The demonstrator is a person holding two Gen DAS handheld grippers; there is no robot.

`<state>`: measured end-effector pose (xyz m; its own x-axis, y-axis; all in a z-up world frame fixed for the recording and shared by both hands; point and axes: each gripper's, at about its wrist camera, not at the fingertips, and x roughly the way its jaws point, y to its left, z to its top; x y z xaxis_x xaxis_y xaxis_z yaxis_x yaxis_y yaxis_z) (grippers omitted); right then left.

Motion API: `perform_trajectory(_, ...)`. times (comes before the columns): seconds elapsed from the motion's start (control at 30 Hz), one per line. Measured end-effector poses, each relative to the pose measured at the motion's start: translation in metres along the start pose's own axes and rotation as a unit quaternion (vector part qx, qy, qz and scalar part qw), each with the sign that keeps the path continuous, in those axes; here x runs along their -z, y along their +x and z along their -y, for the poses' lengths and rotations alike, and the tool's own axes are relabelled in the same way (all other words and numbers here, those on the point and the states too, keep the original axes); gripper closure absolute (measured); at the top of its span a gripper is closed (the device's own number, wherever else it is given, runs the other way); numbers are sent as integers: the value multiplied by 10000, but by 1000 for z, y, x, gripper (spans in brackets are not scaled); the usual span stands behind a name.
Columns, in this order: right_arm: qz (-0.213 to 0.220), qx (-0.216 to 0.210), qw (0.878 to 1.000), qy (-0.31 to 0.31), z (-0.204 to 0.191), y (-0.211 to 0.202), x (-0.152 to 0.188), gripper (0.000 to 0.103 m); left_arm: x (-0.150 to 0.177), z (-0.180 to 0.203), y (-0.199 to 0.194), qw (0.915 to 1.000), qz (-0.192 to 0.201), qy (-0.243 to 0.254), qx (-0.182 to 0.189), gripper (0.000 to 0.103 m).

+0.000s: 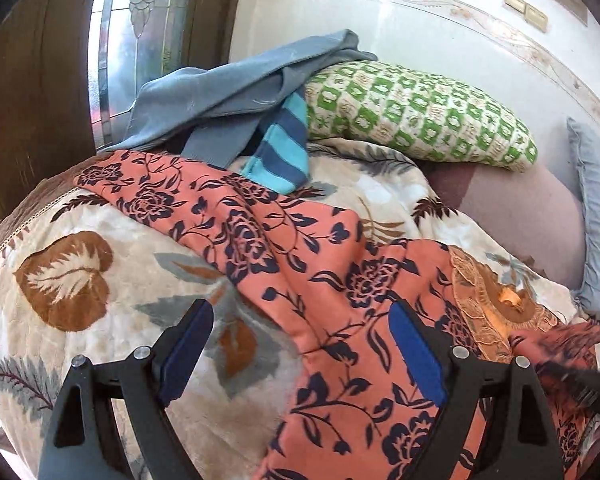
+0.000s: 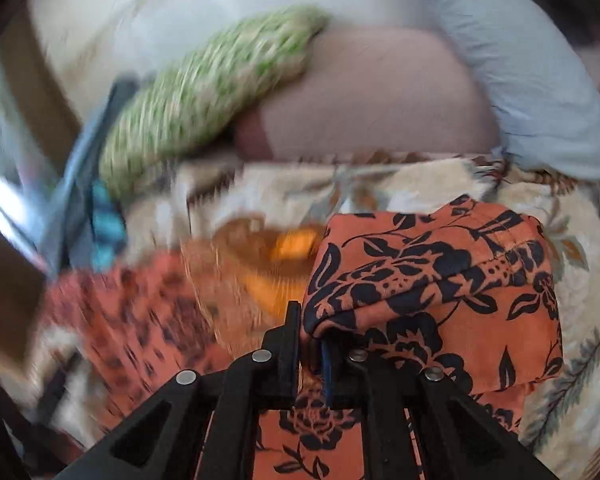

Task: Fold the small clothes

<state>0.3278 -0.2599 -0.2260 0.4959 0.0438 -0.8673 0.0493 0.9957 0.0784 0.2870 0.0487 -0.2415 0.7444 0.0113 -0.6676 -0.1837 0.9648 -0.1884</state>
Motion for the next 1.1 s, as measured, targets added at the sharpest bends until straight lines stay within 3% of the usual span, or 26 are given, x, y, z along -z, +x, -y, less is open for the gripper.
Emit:
perform_trajectory(0.07, -337, 792, 9895, -1157, -54, 35, 26, 93, -1, -9, 7, 9998, -144, -73, -79, 13)
perform_trajectory(0.13, -149, 1635, 9619, -2187, -88, 49, 50, 93, 0, -15, 14, 9994, -271, -155, -138, 13)
perform_trajectory(0.2, 65, 2035, 9397, -2746, -98, 51, 64, 91, 1, -19, 18, 9987, -401, -263, -144, 13)
perform_trajectory(0.23, 35, 2006, 9397, -2769, -95, 50, 66, 91, 0, -20, 19, 9984, -450, -318, -111, 13)
perform_trajectory(0.37, 85, 1529, 9589, -2389, -76, 29, 62, 91, -1, -17, 17, 9985, -385, -377, -67, 13)
perform_trajectory(0.5, 347, 1685, 9467, -2723, -104, 23, 50, 91, -4, -20, 17, 9981, -385, -459, -114, 13)
perform_trajectory(0.63, 567, 1497, 9331, -3220, -146, 24, 49, 90, -9, -40, 17, 9962, -336, -740, -325, 13)
perform_trajectory(0.7, 682, 1847, 9013, -3860, -172, 30, 62, 85, -10, -51, 19, 9942, -379, -921, -405, 13)
perform_trajectory(0.73, 725, 2124, 8771, -4247, -182, 37, 71, 72, -10, -54, 21, 9932, -414, -997, -427, 13)
perform_trajectory(0.77, 766, 2356, 8531, -4592, -189, 43, 81, 51, -10, -57, 22, 9925, -451, -1052, -437, 13)
perform_trajectory(0.8, 863, 2523, 8317, -4869, -192, 47, 91, 39, -9, -57, 24, 9921, -483, -1075, -428, 13)
perform_trajectory(0.83, 1081, 2625, 8154, -5045, -193, 46, 99, 37, -9, -56, 24, 9922, -504, -1063, -408, 13)
perform_trajectory(0.87, 1202, 2641, 8108, -5083, -192, 42, 101, 37, -9, -53, 25, 9928, -501, -1018, -391, 13)
perform_trajectory(1.0, 1352, 2252, 8445, -4667, -175, 15, 91, 37, -9, -38, 21, 9962, -416, -693, -309, 13)
perform_trajectory(1.1, 1325, 1902, 8905, -3914, -158, 2, 66, 37, -9, -33, 20, 9970, -395, -569, -333, 13)
